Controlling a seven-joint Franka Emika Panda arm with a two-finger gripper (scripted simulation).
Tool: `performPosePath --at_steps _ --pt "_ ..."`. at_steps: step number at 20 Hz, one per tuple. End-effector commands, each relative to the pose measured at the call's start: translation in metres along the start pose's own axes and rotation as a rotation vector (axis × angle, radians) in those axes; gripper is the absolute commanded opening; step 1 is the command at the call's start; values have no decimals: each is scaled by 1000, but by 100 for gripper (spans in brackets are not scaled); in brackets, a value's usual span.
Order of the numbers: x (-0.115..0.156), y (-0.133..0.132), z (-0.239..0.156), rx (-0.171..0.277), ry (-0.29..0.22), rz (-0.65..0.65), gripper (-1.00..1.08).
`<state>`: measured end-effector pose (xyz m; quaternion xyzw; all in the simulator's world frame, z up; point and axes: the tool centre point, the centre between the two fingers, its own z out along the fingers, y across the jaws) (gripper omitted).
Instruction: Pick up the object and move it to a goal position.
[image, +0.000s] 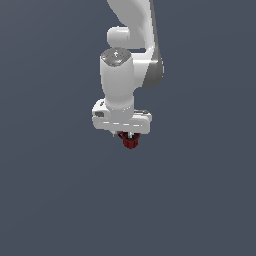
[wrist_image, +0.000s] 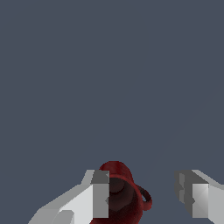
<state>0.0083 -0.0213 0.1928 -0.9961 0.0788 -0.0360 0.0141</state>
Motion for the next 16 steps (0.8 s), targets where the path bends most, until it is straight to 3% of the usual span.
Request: performPosePath --at_steps 1,16 --pt "0 -2 -7 10 15 30 28" --pt "1 -13 -69 66 148 273 28"
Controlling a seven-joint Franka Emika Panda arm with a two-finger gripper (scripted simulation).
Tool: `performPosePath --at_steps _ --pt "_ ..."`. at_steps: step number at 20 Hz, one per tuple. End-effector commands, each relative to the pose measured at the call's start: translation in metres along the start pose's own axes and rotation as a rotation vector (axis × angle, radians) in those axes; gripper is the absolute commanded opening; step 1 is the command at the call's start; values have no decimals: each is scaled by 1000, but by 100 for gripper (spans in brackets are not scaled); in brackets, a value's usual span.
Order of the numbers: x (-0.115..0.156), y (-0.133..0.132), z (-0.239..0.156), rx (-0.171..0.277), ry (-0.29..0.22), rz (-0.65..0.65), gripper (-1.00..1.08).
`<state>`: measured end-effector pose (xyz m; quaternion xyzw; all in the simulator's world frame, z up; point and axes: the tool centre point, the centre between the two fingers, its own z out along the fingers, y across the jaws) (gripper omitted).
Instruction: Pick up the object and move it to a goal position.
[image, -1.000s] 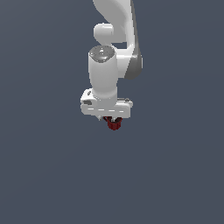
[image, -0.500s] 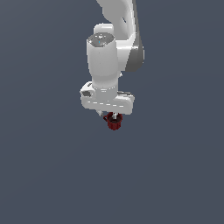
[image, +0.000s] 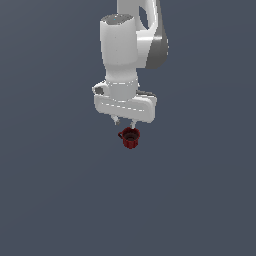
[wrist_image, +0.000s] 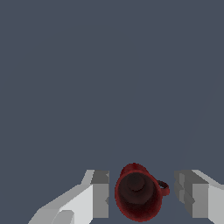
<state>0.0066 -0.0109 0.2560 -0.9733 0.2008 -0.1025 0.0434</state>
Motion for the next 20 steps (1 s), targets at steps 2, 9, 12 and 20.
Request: performPosePath --at_steps 2,9,12,20 --pt "0 -4 -15 9 34 56 28" --pt "-1 -10 -40 17 100 160 28" --pt "-3 -12 -49 18 128 203 28" --pt "-10 -18 -64 9 199 311 28"
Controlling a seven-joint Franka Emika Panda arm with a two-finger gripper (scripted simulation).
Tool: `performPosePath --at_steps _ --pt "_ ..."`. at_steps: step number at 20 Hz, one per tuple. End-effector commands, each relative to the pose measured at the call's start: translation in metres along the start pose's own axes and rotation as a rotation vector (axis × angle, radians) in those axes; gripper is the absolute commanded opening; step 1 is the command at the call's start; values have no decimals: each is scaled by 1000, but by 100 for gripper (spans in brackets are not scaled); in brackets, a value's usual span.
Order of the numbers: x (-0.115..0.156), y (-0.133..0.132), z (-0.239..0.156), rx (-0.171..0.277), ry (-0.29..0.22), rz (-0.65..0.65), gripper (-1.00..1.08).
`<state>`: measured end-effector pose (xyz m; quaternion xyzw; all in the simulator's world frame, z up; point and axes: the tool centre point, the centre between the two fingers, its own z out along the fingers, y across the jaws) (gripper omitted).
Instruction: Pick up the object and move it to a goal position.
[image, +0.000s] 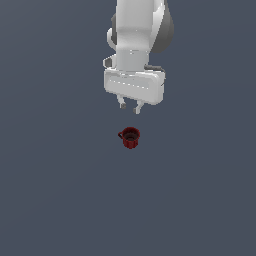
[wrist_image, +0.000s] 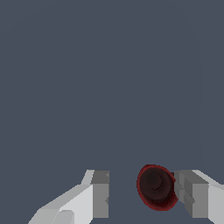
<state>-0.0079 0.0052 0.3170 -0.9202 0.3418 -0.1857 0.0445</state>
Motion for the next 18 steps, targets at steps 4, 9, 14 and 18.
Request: performPosePath --at_steps 4,9,14,18 --pt "-6 -1 -6 -11 47 71 28" --pt "-14 -1 -6 -27 86 131 28" --pt "-23 2 1 -48 121 189 28" --pt "-32 6 10 -68 145 234 28"
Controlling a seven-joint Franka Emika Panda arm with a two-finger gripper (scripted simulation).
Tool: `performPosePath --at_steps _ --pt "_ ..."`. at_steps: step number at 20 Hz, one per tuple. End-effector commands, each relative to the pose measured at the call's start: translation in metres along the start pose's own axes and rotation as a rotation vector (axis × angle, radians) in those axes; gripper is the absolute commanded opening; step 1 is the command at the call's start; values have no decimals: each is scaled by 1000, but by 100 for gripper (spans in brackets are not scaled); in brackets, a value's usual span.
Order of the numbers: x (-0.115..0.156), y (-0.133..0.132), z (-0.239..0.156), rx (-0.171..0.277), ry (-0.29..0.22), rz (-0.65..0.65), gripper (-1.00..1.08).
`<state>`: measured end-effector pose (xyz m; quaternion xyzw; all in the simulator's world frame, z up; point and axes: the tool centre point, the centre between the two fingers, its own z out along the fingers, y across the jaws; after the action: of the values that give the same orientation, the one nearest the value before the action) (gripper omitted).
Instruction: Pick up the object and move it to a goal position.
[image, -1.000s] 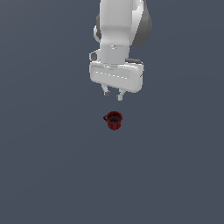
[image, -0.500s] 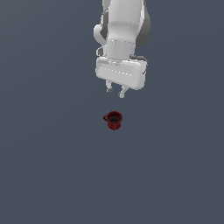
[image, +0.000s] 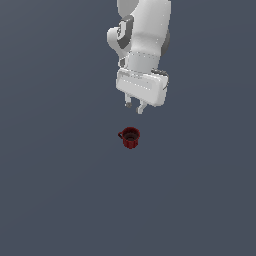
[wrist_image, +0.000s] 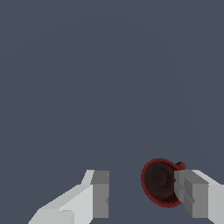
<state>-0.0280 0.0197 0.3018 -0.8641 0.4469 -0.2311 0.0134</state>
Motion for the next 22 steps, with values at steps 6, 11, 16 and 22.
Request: performPosePath --at_steps 6,11,16,22 --pt "-19 14 22 -45 40 82 28" --pt "-33 28 42 -83 59 136 28" --pt "-50 45 66 -125 71 190 28" --pt "-73 72 97 -181 76 256 28"
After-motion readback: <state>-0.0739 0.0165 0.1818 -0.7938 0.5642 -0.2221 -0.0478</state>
